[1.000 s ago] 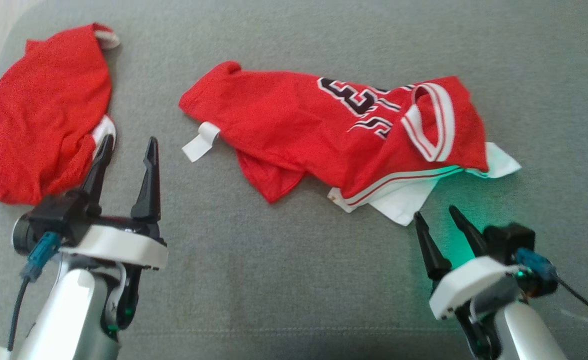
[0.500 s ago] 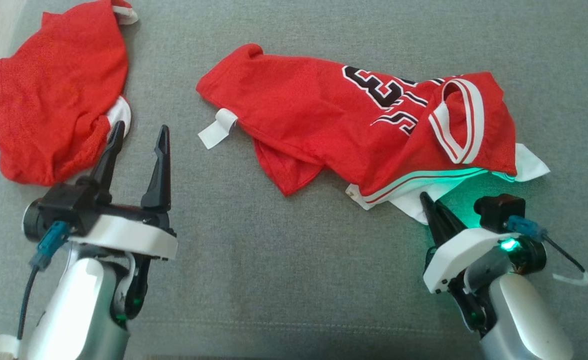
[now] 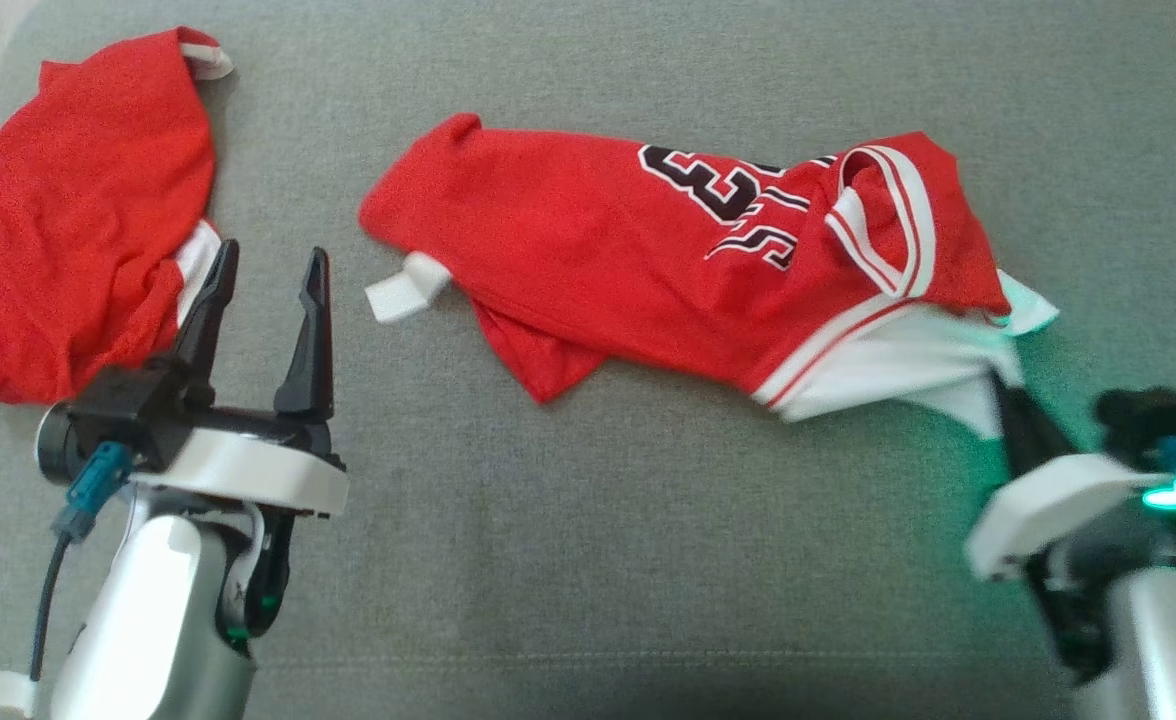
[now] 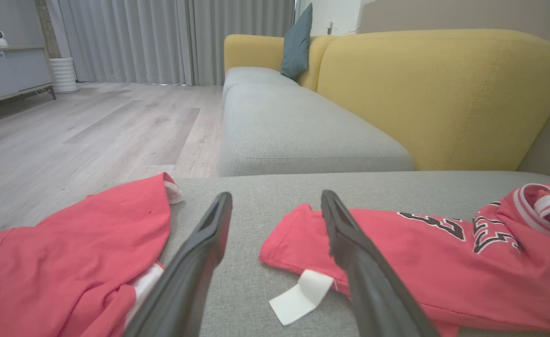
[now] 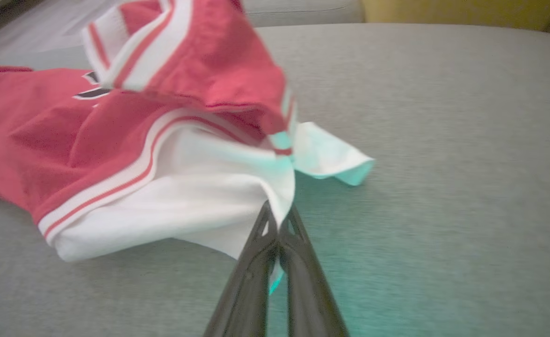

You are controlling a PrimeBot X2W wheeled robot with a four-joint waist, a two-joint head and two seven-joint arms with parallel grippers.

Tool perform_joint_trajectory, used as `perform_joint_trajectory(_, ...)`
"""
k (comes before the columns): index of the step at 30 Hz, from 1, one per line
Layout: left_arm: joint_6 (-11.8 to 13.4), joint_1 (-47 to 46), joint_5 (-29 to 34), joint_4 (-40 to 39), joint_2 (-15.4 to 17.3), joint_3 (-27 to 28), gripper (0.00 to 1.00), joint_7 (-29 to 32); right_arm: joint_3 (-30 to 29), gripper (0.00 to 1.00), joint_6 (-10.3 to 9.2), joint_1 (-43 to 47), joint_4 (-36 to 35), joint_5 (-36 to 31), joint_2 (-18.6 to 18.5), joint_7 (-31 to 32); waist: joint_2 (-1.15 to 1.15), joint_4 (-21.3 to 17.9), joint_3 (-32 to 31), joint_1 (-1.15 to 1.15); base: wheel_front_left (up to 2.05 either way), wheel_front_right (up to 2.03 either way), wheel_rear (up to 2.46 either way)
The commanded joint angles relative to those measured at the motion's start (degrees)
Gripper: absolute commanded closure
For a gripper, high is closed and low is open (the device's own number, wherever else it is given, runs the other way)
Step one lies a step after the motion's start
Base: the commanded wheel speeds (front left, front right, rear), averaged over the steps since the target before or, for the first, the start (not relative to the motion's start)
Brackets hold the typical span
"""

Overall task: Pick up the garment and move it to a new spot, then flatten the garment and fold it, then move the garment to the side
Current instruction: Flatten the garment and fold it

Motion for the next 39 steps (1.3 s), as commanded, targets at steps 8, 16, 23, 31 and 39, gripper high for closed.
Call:
perform_joint_trajectory(8, -0.35, -0.69, 1.16, -1.99, 0.54, 2.39, 0.00, -0.32, -10.55, 1.00, -0.04, 2.67, -7.50, 0.86, -3.26, 5.99, 0.00, -0.98, -0.55, 0.00, 0.00, 0.00, 0.00)
perform_joint_trajectory(16, -0.57, -0.26, 1.38, -1.58, 0.24, 2.38, 0.00, -0.33, -10.81, 0.00, -0.04, 4.79, -8.02, 2.57, -1.30, 6.32, 0.00, -1.15, -1.11, 0.00, 0.00, 0.00, 0.00)
perform_joint_trajectory(23, -0.32, 1.24, 1.75, -0.65, 0.23, 2.17, 0.00, -0.33, -11.23, 0.00, -0.04, 3.84, -12.77, -0.03, 0.13, -6.21, 0.00, -1.34, -3.12, 0.00, 0.00, 0.00, 0.00)
perform_joint_trajectory(31, 0.53, 3.71, 1.78, -1.02, 0.71, 1.99, 0.00, 0.08, -3.90, 0.00, -0.04, 4.00, -17.18, -0.85, 0.38, -11.66, 0.00, -1.84, -5.64, 0.00, 0.00, 0.00, 0.00)
perform_joint_trajectory(39, 1.33, 5.43, 1.53, -1.94, 0.91, 1.61, 0.00, 1.02, 1.73, 0.00, -0.04, 6.26, -19.79, 0.73, 0.43, -10.10, 0.00, -1.86, -7.14, 0.00, 0.00, 0.00, 0.00)
